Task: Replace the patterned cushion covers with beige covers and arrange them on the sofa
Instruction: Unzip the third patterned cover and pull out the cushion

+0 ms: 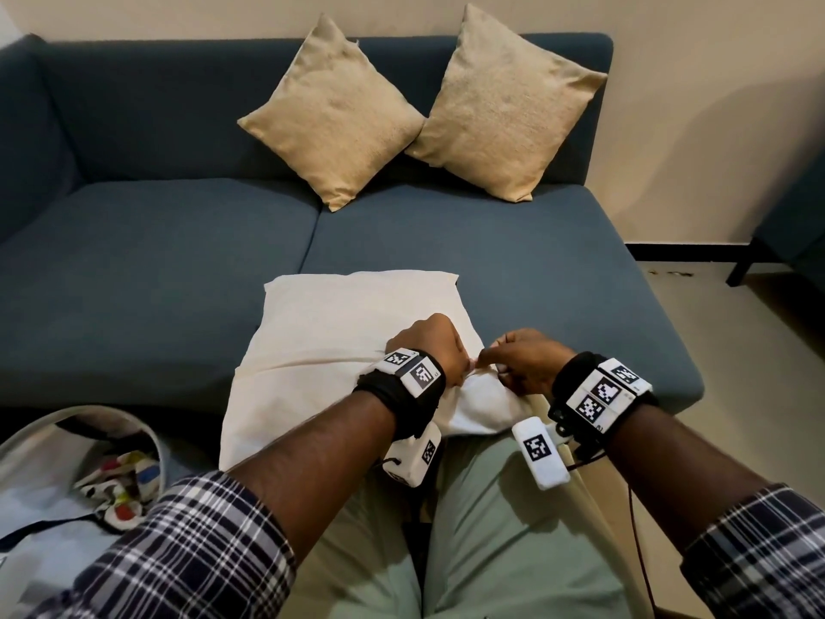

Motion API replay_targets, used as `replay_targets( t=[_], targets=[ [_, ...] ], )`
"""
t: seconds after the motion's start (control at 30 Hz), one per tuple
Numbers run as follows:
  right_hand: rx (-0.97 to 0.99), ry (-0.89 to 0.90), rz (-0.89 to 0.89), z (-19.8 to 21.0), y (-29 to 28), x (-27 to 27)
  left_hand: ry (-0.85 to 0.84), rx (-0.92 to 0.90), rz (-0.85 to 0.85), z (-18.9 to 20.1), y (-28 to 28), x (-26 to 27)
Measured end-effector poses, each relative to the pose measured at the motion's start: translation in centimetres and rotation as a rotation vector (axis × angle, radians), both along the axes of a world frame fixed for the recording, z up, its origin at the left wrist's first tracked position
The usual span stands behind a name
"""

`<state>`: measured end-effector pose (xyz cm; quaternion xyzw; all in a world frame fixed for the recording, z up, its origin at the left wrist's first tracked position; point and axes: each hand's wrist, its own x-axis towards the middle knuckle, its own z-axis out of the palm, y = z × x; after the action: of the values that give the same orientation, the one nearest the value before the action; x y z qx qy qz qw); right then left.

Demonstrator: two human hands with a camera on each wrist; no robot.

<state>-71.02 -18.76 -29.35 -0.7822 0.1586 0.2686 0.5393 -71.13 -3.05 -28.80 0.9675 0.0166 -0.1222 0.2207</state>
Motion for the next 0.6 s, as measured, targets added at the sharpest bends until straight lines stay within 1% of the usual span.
replay_targets(
  t=[0.17,0.4,0.5,0.6],
  targets=[
    [-0.007,-0.016,-0.01,-0.3,0.1,0.2,-0.023,0.006,0.004,-0.2,-0.1,-0.1],
    [-0.005,-0.046,0.037,0.0,0.3,-0.2,-0.028,0.052,-0.015,-0.2,-0.6,-0.5],
    [0.019,-0.075,-0.002,-0.1,0.3,-0.1,-0.011,0.073,-0.028,0.4,-0.6,-0.3],
    [0.091,-0.108,-0.062,-0.2,0.3,0.1,0.02,0.074,-0.036,1.3,-0.5,0.1]
  ],
)
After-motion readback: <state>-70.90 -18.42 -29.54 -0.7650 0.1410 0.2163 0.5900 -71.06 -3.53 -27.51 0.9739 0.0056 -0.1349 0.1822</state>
